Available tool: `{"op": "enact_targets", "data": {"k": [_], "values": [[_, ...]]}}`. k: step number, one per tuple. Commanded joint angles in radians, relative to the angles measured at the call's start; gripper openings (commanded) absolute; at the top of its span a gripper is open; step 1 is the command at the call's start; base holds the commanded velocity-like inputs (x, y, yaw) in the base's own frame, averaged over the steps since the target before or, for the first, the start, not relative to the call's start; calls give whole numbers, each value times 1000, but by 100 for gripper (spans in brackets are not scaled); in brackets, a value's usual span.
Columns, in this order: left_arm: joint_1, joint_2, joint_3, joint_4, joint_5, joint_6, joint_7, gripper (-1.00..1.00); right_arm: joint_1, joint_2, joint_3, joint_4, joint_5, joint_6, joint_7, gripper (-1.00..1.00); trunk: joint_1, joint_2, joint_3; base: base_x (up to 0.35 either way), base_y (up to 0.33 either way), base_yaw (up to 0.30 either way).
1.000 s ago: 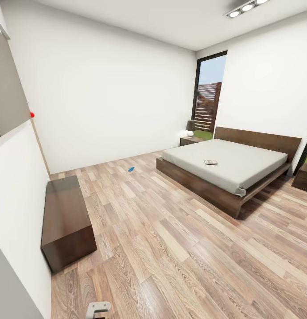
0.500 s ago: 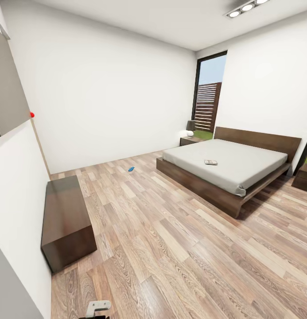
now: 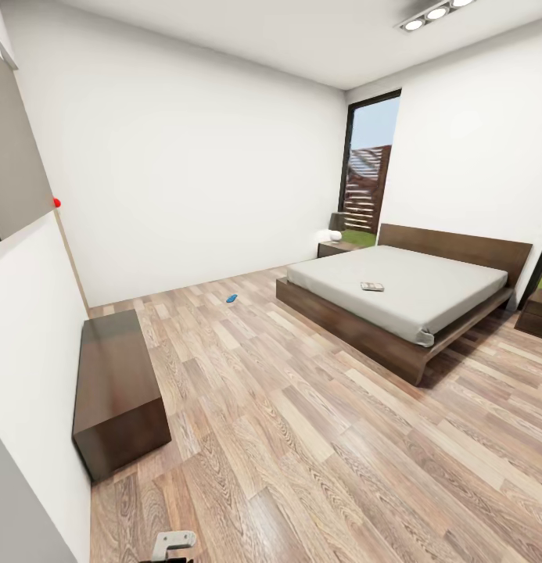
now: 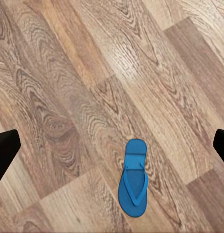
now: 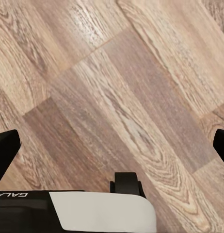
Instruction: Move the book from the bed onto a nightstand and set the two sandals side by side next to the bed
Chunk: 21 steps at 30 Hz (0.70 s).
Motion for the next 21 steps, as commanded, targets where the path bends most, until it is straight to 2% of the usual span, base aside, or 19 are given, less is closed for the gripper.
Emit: {"op": "enact_targets", "data": {"k": [1,8,21], "values": [[-1,0,-9,1,9,-2,4,100,-5,4,-2,-1,-1,-3,-2,100,0,-1,-1,0,0,0],[-1,0,-9,2,8,3,4,100,-37,19,-4,-5,-2,2,-22,100,0,-1,-1,0,0,0],[-1,0,-7,2,8,29,4,100,-123,60,-5,-6,4,8,-156,100,0,-1,-1,0,0,0]]}}
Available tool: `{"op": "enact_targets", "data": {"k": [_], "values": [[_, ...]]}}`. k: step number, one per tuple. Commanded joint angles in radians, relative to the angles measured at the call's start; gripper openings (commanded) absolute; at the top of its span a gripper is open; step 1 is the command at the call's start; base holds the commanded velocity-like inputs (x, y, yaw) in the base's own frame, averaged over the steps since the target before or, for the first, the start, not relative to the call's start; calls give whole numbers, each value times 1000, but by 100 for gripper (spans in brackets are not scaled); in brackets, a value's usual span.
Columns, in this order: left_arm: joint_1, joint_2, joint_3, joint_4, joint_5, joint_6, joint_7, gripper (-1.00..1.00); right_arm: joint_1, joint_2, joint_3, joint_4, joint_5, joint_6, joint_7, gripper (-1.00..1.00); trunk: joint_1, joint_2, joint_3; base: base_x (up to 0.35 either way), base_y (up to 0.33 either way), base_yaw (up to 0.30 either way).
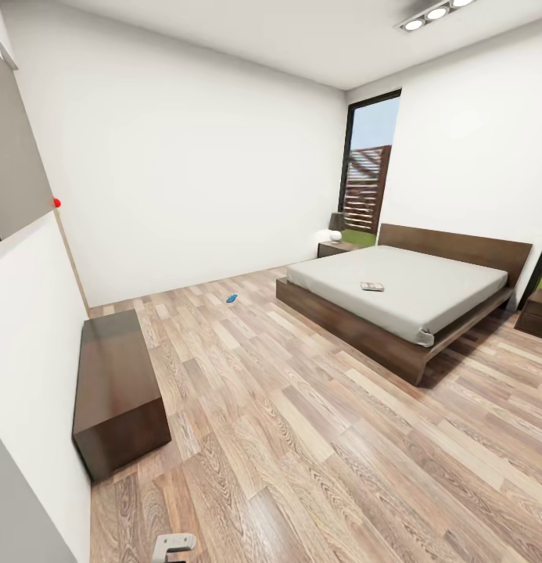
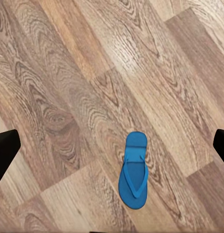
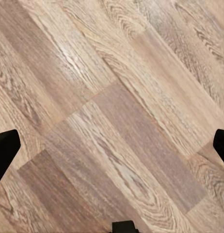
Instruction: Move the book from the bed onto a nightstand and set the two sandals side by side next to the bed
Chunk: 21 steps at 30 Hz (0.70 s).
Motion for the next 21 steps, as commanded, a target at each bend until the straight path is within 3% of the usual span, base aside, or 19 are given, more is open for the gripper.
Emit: {"op": "enact_targets", "data": {"k": [1,21], "values": [[0,0,-9,0,10,1,5,100,-7,3,-1,0,1,-3,-12,100,0,-1,-1,0,0,0],[0,0,-10,-2,13,-4,4,100,-40,3,0,1,-2,-3,-40,100,0,-1,-1,0,0,0]]}}
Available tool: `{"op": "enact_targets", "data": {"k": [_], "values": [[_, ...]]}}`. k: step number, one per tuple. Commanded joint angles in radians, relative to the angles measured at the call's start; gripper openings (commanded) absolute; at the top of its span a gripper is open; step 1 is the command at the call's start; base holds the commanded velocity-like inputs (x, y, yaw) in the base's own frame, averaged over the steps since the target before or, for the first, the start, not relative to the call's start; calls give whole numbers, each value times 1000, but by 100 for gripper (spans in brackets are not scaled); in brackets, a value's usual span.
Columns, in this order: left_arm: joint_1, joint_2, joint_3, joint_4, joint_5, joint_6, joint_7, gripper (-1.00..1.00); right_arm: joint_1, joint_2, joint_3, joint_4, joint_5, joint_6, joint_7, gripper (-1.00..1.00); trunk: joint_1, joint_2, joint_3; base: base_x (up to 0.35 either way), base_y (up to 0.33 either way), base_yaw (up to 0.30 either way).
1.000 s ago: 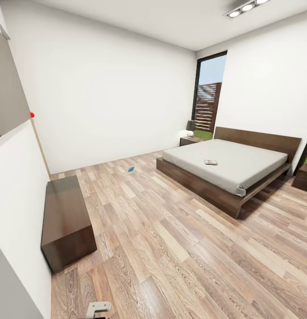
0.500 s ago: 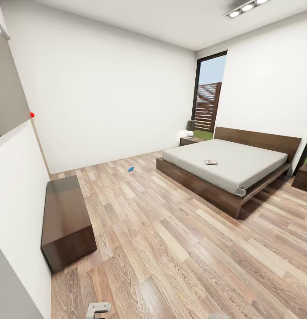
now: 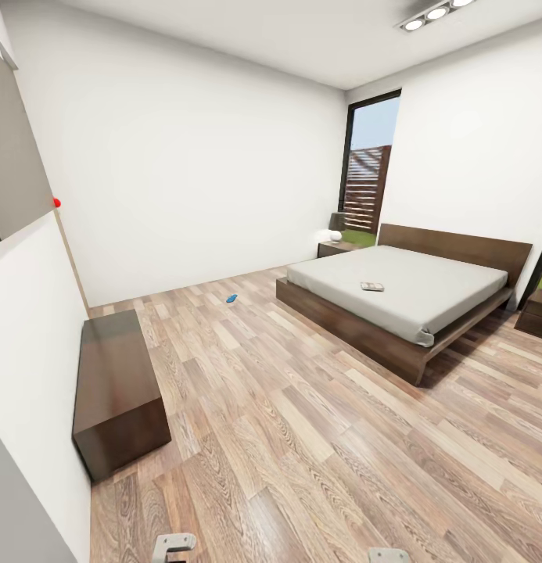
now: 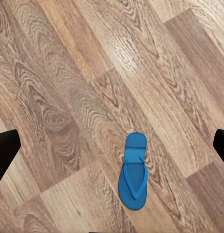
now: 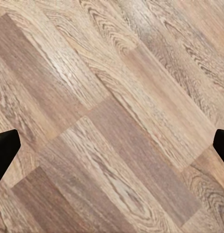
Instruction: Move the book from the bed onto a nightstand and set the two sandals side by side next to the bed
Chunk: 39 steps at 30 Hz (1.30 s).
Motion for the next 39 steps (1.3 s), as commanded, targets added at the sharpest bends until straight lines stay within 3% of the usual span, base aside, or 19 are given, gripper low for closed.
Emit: {"op": "enact_targets", "data": {"k": [1,11,28,31,39], "values": [[0,0,-9,0,10,-2,5,100,-1,0,-1,1,-1,-3,-3,100,0,-1,-1,0,0,0],[0,0,-11,-1,10,-6,5,100,-2,-1,-1,2,-2,-4,-2,100,0,-1,-1,0,0,0],[0,0,-10,-2,10,-7,5,100,-3,0,0,-8,1,-12,-2,100,65,-120,-54,0,0,0],[0,0,-10,-2,10,-7,5,100,-2,2,5,-32,5,-12,-2,100,77,-141,-64,0,0,0],[0,0,-10,-2,10,-7,5,100,7,7,31,-239,8,2,-4,100,107,-197,-89,0,0,0]]}}
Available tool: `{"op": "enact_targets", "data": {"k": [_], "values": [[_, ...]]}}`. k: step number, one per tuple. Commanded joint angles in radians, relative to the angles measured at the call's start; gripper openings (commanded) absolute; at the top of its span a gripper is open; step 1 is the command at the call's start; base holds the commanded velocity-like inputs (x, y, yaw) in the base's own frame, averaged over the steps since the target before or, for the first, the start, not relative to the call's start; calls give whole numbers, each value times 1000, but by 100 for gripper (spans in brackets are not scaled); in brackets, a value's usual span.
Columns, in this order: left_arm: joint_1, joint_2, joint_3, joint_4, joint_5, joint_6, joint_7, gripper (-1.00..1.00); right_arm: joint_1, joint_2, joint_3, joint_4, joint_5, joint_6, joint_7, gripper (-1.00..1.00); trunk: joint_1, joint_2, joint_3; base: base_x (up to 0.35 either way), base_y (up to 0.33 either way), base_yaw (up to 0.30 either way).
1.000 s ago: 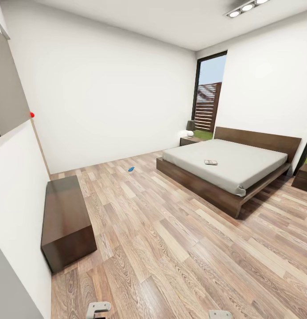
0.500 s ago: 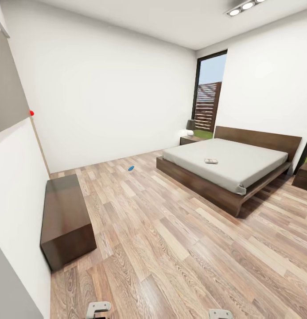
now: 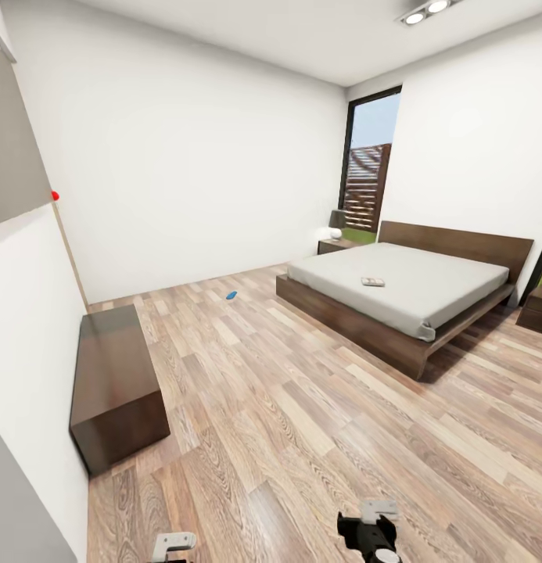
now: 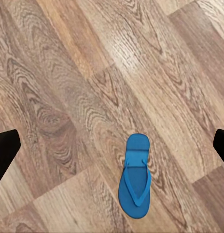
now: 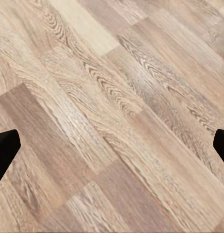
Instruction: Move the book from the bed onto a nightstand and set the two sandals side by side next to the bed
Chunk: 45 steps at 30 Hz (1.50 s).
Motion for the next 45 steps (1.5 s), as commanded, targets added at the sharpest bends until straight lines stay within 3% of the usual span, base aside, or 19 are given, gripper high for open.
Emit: {"op": "enact_targets", "data": {"k": [1,4,13,19,31,45], "values": [[-1,0,-9,0,10,-1,5,100,0,0,2,-1,0,-2,-5,100,4,-8,-4,0,0,0],[-1,0,-9,0,10,-1,5,100,16,1,10,-127,0,43,-6,100,15,-29,-14,0,0,0],[-1,0,-9,0,10,-3,5,100,65,2,16,-357,0,178,-6,100,50,-92,-42,0,0,0],[-1,0,-10,0,10,-7,5,100,121,1,16,-589,-3,300,-5,100,73,-134,-61,0,0,0],[-1,0,-10,0,10,-26,5,100,178,-1,15,-736,-7,375,-5,100,119,-218,-98,0,0,0],[-1,-1,-9,0,10,-31,6,100,189,0,20,-766,-10,395,-4,100,173,-316,-142,0,0,0]]}}
